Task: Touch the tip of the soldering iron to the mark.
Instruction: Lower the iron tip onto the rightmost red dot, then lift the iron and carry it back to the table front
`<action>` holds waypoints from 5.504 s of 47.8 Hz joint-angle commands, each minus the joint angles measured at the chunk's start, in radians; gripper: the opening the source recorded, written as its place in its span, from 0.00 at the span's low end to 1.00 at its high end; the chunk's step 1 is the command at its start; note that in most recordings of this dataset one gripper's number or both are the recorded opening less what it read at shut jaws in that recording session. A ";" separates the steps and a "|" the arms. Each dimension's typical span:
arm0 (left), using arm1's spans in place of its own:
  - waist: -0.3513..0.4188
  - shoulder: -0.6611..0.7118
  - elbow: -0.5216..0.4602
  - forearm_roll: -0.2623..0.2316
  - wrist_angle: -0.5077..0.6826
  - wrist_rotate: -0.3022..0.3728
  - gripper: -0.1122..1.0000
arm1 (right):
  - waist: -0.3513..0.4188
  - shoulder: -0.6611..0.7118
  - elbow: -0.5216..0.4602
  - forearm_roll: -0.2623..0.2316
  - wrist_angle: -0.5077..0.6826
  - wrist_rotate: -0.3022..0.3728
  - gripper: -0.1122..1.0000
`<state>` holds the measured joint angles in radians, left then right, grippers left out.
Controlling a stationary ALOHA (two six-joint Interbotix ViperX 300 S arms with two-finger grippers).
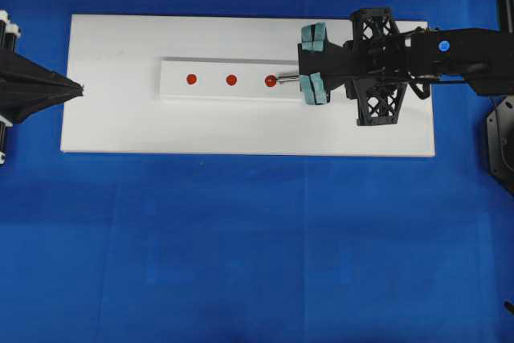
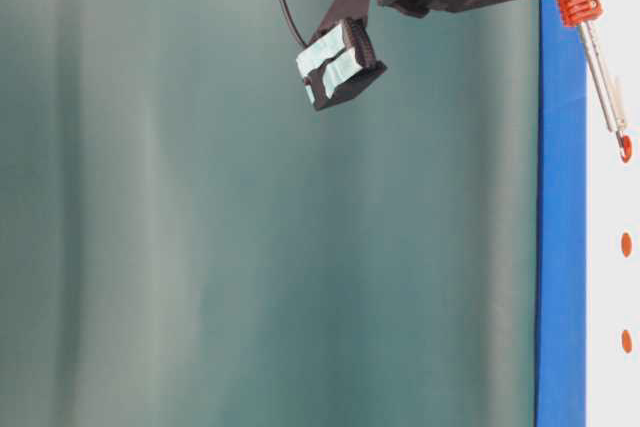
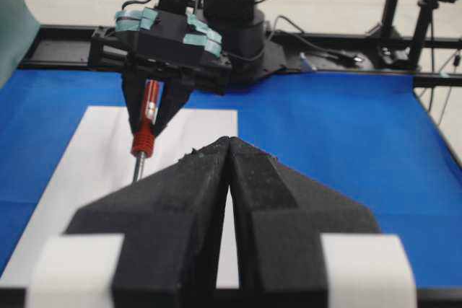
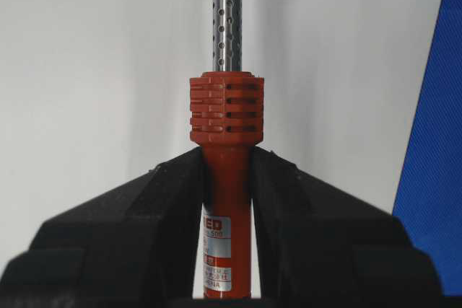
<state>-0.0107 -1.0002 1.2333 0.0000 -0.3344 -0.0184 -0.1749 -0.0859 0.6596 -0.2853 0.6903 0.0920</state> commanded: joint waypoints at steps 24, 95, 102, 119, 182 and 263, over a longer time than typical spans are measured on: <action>-0.002 0.008 -0.011 0.002 -0.009 0.002 0.10 | -0.003 -0.009 -0.009 0.002 -0.005 0.000 0.16; -0.002 0.002 -0.012 0.002 -0.015 0.002 0.10 | -0.002 -0.244 -0.172 -0.031 0.265 0.005 0.16; -0.002 0.002 -0.012 0.002 -0.018 0.002 0.10 | 0.017 -0.255 -0.164 -0.020 0.270 0.020 0.16; -0.002 0.002 -0.012 0.002 -0.018 0.002 0.10 | 0.190 -0.270 -0.144 -0.002 0.276 0.173 0.16; -0.002 0.002 -0.012 0.002 -0.018 0.000 0.10 | 0.571 0.089 -0.433 -0.123 0.255 0.604 0.16; -0.015 -0.005 -0.008 0.002 -0.015 -0.020 0.10 | 0.469 0.471 -0.453 -0.054 -0.281 0.558 0.16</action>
<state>-0.0230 -1.0094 1.2333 0.0000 -0.3451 -0.0383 0.2991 0.3973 0.2102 -0.3405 0.4372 0.6473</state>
